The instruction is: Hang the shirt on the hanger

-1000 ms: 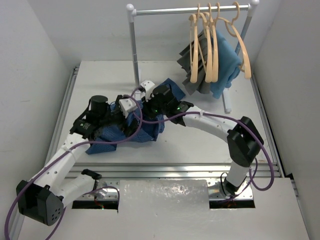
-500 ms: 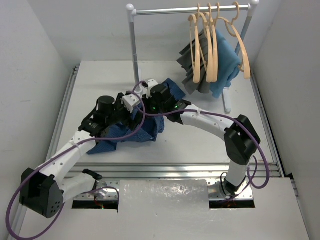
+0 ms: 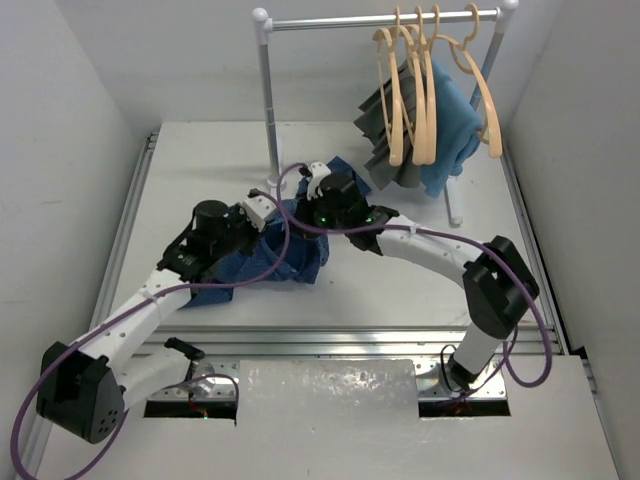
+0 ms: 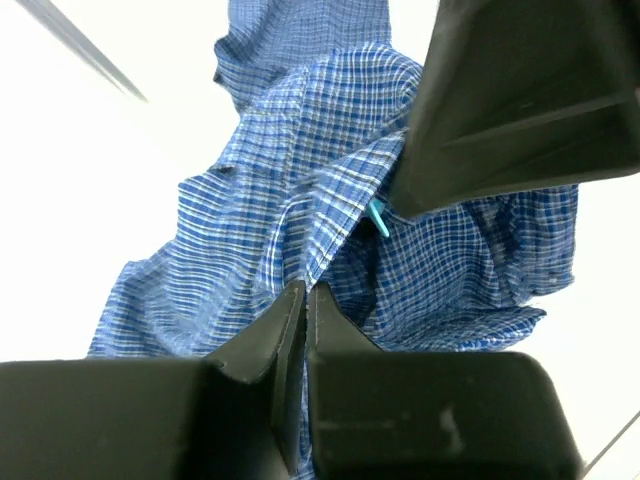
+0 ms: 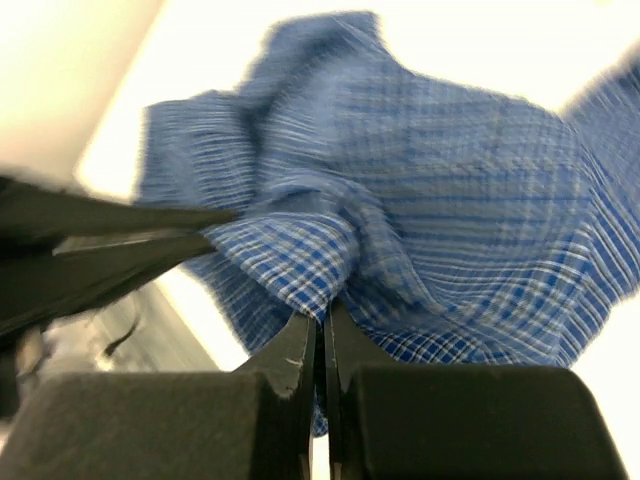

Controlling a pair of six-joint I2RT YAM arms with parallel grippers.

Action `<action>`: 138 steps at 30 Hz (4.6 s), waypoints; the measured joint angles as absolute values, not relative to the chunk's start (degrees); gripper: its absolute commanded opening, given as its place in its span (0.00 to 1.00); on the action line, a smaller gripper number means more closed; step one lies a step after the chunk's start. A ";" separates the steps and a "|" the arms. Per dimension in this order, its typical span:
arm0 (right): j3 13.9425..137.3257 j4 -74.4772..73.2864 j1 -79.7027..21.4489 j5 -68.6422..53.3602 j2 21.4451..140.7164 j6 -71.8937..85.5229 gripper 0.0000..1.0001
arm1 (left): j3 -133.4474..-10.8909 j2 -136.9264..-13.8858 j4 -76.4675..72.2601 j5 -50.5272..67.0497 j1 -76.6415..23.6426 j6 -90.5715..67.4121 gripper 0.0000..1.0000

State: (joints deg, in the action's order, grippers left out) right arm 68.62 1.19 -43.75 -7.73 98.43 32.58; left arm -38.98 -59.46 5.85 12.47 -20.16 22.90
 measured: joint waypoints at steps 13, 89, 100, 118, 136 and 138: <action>60.60 12.71 -38.48 -21.96 88.49 15.77 0.90 | -50.30 -58.30 18.83 19.18 -15.51 30.83 0.00; 83.70 -15.40 -35.31 -13.58 88.33 7.49 0.85 | -48.95 -61.78 17.61 11.66 -15.77 20.93 0.00; 112.12 -19.25 -20.73 -8.67 89.84 6.46 0.69 | -52.53 -66.19 18.26 11.92 -15.77 21.17 0.00; 114.65 -22.26 -17.37 -2.96 102.65 7.84 0.59 | -50.83 -66.11 17.21 14.00 -15.77 21.15 0.00; 112.71 -16.75 -17.39 -1.43 94.00 2.52 0.56 | -50.63 -66.83 16.51 14.72 -15.75 21.12 0.00; 113.73 -17.50 -17.37 -0.12 94.67 2.24 0.56 | -50.59 -66.83 16.51 14.70 -15.75 21.12 0.00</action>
State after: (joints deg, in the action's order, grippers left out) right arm 113.73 -17.50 -17.37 -0.12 94.67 2.24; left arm -50.59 -66.83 16.51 14.70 -15.75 21.12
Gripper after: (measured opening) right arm 0.562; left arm 0.043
